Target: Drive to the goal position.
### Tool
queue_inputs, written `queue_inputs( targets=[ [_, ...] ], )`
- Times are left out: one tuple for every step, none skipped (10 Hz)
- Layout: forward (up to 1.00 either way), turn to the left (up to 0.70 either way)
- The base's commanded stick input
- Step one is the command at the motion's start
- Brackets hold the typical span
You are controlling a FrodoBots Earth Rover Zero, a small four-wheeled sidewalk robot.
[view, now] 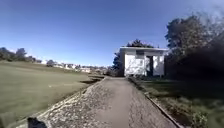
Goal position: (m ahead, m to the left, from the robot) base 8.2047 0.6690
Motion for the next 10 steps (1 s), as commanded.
queue_inputs(
  targets=[
    [0.5,0.0],
    [0.5,0.0],
    [0.5,0.0],
    [0.5,0.0],
    [0.5,0.0],
    [0.5,0.0],
    [0.5,0.0],
    [0.5,0.0],
    [0.5,0.0],
    [0.5,0.0]
  ],
)
